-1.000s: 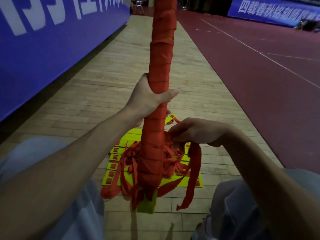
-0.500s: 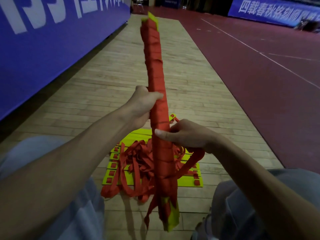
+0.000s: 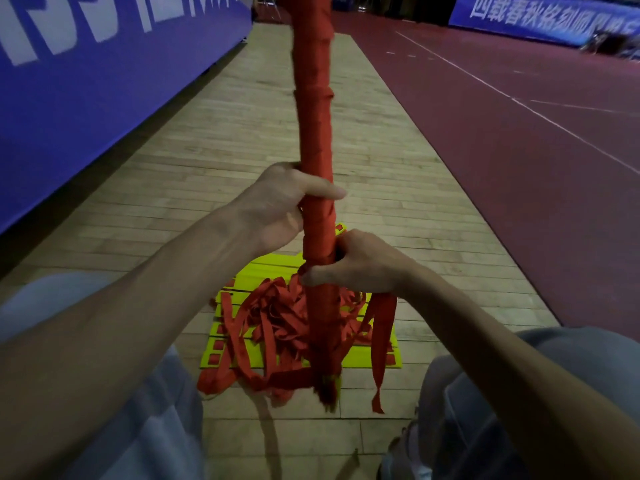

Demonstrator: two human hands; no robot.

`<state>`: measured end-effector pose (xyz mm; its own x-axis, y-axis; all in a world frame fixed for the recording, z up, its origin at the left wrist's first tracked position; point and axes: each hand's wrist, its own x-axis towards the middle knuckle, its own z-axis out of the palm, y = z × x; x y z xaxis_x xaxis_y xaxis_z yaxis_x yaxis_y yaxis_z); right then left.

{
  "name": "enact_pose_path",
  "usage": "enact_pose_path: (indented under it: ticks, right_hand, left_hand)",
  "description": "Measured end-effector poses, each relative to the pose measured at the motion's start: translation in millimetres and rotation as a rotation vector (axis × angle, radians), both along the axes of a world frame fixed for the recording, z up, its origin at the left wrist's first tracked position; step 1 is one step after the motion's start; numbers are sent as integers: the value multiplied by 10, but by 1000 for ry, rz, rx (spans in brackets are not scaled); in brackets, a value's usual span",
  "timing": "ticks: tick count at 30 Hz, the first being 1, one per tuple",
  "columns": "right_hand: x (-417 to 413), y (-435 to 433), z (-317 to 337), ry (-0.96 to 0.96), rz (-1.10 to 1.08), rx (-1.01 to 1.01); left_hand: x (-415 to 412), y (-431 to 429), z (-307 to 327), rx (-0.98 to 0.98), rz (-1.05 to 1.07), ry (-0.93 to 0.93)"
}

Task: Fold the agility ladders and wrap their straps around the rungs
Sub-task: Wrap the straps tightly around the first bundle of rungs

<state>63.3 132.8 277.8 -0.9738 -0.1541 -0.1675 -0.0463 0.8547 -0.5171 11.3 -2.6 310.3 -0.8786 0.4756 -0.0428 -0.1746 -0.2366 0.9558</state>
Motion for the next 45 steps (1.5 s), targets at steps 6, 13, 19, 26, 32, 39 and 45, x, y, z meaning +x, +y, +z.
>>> enact_pose_path:
  ticks: [6,13,19,26,32,39,45]
  right_hand:
    - [-1,74,151,31,165,-72]
    - [20,96,153,-142,243,-165]
    - [12,192,242,-385,263,-290]
    - [-22,296,298,-312,42,-180]
    - [-1,243,298,-201,-150,-260]
    - [36,212,317,-223,-171,-381]
    - [64,65,306,-199,-114,-294]
  left_hand:
    - [32,-149,-27,231,-127,149]
    - [75,-32,-55,197,-28,141]
    - [59,75,-56,-17,187,104]
    - [-98,113,-167,-88,404,107]
    - [-166,85,-167,-27,234,-35]
    - [-126,73,-140,-151,373,207]
    - [-47,83,-69,13,289,89]
